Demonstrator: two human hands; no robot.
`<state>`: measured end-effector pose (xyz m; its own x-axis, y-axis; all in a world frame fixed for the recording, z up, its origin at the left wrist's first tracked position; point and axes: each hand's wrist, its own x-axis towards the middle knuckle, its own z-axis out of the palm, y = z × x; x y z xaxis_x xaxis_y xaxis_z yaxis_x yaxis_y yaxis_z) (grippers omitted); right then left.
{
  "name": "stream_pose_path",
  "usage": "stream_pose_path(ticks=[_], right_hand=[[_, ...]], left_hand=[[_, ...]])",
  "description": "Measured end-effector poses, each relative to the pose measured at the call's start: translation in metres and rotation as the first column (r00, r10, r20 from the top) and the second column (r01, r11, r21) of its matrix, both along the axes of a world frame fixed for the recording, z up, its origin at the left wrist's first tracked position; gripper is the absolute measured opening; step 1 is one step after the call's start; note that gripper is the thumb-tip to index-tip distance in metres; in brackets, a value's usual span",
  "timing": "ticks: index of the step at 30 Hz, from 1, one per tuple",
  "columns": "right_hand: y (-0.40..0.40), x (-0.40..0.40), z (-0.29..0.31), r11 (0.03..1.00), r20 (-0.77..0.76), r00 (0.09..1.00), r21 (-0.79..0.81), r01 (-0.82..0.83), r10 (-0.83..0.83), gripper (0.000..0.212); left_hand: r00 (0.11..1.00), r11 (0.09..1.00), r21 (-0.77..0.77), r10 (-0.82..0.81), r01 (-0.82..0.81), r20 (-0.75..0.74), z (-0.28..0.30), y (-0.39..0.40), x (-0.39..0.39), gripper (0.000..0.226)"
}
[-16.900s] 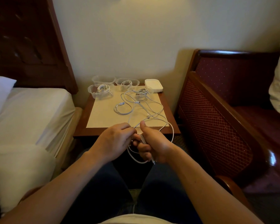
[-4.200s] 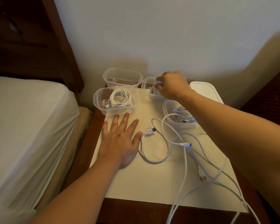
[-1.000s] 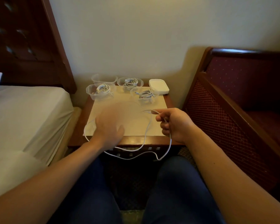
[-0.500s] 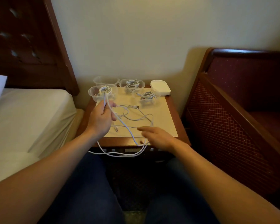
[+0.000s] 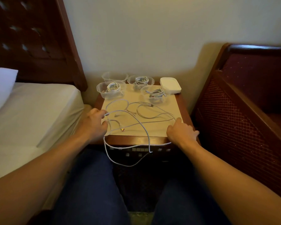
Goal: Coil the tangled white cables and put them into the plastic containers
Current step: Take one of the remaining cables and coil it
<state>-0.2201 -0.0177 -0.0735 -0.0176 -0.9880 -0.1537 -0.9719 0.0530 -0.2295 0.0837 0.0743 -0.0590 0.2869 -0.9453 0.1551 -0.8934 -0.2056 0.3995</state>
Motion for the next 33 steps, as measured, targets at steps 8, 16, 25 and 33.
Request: stream_pose_path(ticks=[8, 16, 25, 33], right_hand=[[0.010, 0.044, -0.009, 0.713, -0.041, 0.733, -0.197, -0.673, 0.679, 0.057], [-0.014, 0.043, -0.039, 0.802, -0.150, 0.821, -0.176, -0.571, 0.551, 0.029], [-0.041, 0.009, -0.023, 0.973, 0.265, 0.963, -0.204, 0.105, -0.049, 0.030], [-0.035, 0.024, -0.013, 0.965, 0.162, 0.978, -0.248, -0.087, 0.130, 0.043]], left_hand=[[0.881, 0.968, -0.229, -0.022, -0.099, -0.473, -0.003, -0.009, -0.017, 0.016], [0.848, 0.978, -0.088, 0.116, -0.188, -0.518, -0.016, 0.006, 0.000, 0.033], [0.986, 0.987, 0.052, -0.149, 0.153, -0.081, -0.010, 0.015, 0.016, 0.045], [0.935, 0.873, 0.383, -0.349, 0.302, 0.059, -0.011, -0.011, -0.022, 0.076]])
